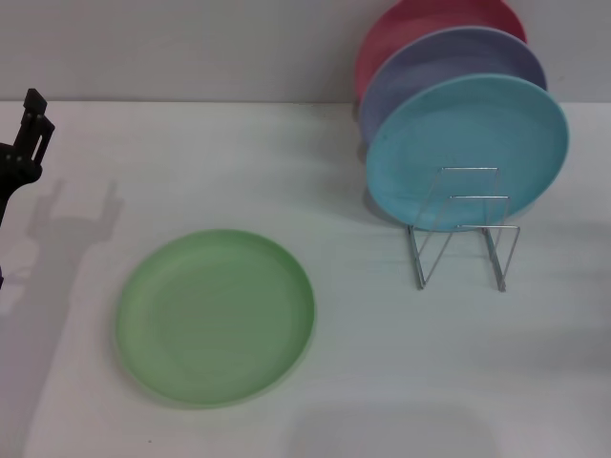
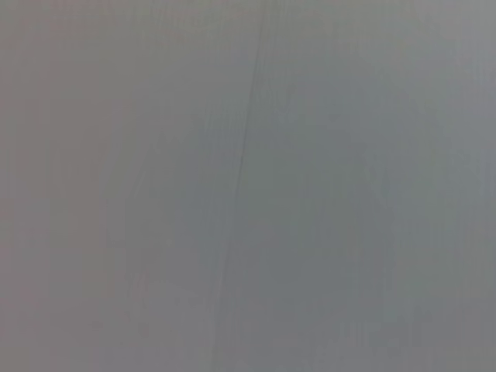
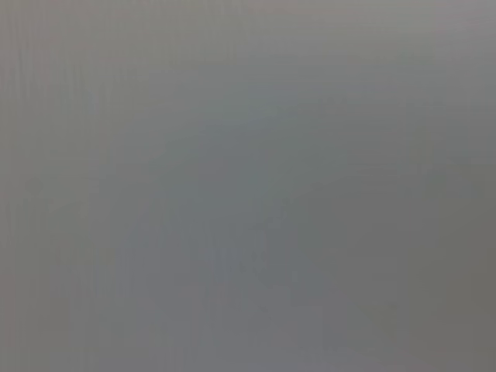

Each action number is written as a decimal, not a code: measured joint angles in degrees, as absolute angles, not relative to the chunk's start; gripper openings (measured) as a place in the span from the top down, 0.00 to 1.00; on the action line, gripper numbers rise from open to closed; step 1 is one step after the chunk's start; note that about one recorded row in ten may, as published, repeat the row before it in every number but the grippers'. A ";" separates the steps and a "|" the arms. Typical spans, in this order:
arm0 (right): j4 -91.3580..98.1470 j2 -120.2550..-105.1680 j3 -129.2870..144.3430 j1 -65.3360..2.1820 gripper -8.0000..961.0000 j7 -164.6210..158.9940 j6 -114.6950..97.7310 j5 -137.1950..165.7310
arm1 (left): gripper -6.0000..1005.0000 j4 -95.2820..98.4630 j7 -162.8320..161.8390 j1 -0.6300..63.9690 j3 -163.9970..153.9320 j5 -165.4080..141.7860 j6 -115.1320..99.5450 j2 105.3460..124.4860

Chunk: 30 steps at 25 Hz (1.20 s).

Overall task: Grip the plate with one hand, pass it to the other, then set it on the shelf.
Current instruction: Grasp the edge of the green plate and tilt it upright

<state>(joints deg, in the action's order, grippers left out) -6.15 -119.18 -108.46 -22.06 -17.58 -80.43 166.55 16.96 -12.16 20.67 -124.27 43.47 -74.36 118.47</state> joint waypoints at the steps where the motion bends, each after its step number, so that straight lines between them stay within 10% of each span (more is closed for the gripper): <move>1: -6.15 -119.18 -108.46 -22.04 0.30 -17.63 -80.43 166.56 | 0.25 16.96 -12.15 20.64 -124.27 43.42 -74.36 118.48; 18: -5.53 -119.18 -107.66 -22.02 0.30 -17.75 -80.87 166.65 | 0.27 18.33 -2.44 20.41 -124.05 43.40 -71.17 118.59; 30: -5.53 -119.18 -107.67 -21.97 0.30 -17.80 -81.03 166.65 | 0.29 49.24 22.23 17.07 -100.32 43.13 -22.94 117.95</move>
<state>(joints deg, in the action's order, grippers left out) -5.53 -119.18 -107.67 -21.97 -17.80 -81.03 166.65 49.24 22.23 17.07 -100.32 43.13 -22.94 117.95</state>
